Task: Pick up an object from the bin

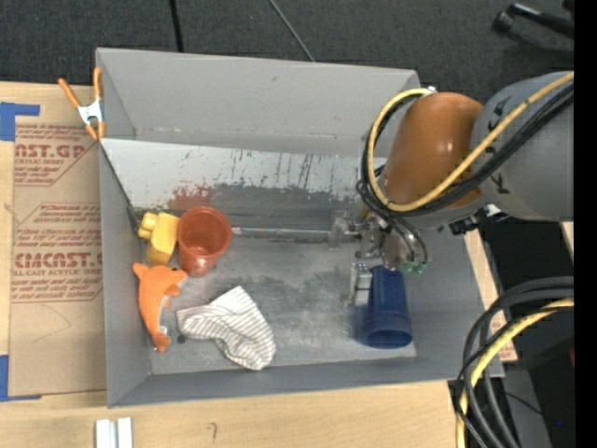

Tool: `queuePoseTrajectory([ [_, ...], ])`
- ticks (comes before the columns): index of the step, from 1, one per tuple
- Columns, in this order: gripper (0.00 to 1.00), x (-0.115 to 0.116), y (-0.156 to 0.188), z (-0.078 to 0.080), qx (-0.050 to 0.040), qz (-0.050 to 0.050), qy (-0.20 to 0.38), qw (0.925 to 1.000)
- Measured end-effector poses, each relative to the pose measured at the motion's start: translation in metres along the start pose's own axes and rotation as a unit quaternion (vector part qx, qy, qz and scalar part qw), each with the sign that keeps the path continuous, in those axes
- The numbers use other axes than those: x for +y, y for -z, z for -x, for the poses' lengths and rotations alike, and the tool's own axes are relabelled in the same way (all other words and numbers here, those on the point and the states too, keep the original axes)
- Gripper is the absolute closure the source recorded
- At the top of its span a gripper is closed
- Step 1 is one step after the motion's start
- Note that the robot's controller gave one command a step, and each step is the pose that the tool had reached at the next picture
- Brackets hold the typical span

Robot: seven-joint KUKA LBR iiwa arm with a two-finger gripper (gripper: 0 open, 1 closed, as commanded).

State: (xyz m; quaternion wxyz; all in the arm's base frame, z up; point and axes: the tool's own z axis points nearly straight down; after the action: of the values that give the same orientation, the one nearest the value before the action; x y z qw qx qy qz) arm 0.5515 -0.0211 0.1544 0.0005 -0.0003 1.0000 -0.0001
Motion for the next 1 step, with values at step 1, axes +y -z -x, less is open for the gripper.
queuePoseTrajectory([
  [1, 0.00, 0.0418, -0.0258, 0.0156, -0.0023, 0.000, -0.008, 1.0000],
])
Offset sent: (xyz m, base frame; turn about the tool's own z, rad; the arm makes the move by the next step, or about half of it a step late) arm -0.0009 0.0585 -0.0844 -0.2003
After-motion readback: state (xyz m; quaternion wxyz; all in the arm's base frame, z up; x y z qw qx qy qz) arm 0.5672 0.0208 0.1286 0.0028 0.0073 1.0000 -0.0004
